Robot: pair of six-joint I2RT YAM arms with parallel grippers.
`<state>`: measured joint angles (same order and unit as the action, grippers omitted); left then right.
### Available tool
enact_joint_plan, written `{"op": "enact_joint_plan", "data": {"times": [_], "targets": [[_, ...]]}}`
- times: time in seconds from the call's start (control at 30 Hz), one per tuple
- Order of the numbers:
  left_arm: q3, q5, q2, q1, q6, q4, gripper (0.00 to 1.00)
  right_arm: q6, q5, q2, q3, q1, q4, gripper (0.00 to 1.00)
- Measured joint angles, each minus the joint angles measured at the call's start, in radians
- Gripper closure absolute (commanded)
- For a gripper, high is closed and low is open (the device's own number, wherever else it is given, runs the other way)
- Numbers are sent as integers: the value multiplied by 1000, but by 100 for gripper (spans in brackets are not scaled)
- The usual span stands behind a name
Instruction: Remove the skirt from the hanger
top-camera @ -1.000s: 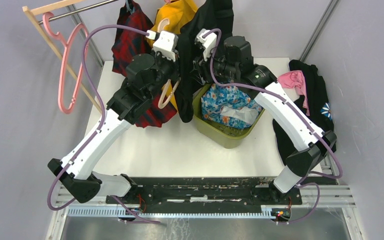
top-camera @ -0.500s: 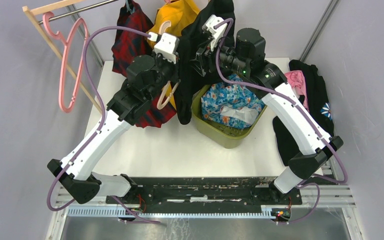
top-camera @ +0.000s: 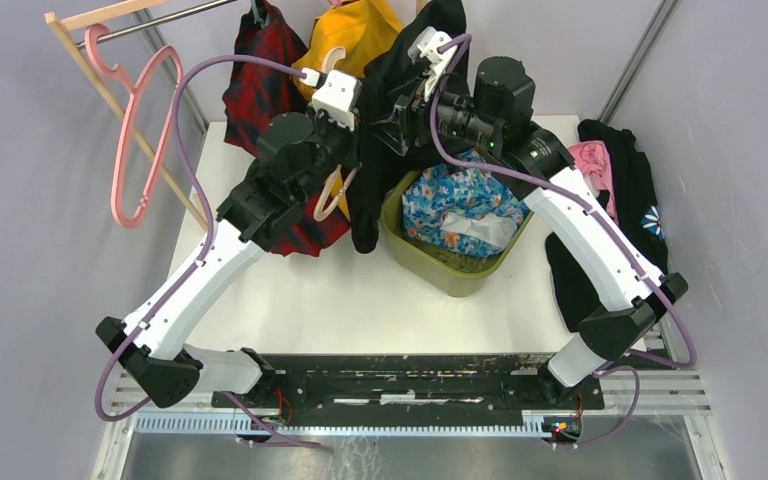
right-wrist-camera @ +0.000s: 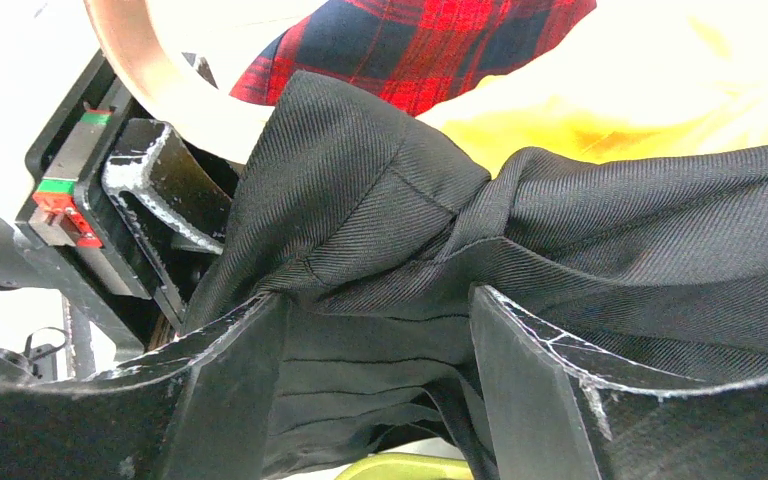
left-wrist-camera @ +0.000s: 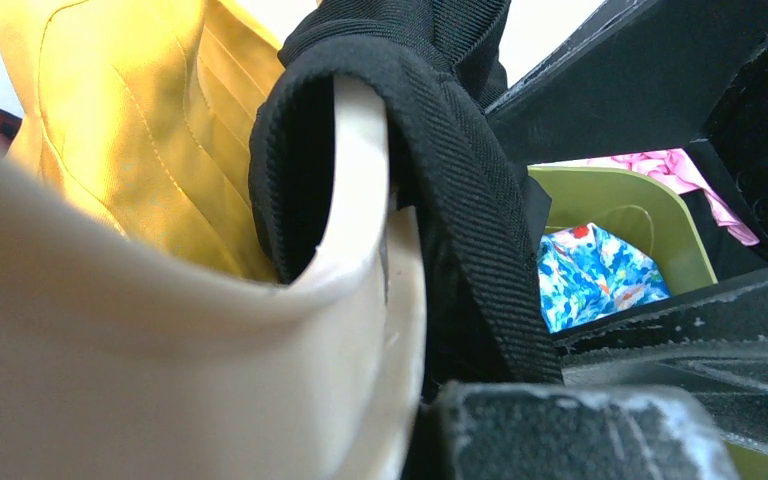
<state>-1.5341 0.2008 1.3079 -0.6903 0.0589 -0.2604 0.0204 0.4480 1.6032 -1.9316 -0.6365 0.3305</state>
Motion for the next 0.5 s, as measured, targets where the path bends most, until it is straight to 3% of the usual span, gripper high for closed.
{"op": "enact_joint_plan", "data": {"times": [0.23, 0.33, 0.47, 0.5], "targets": [[0, -3, 0, 5, 0, 0, 97, -47, -1, 9, 20, 1, -42, 35], [0, -3, 0, 12, -1, -1, 97, -50, -25, 30, 19, 0, -56, 52], [1, -4, -3, 16, -1, -24, 97, -43, -77, 70, 15, -2, -80, 94], [3, -4, -4, 15, -1, -29, 97, -41, -91, 80, 15, -3, -85, 99]]}}
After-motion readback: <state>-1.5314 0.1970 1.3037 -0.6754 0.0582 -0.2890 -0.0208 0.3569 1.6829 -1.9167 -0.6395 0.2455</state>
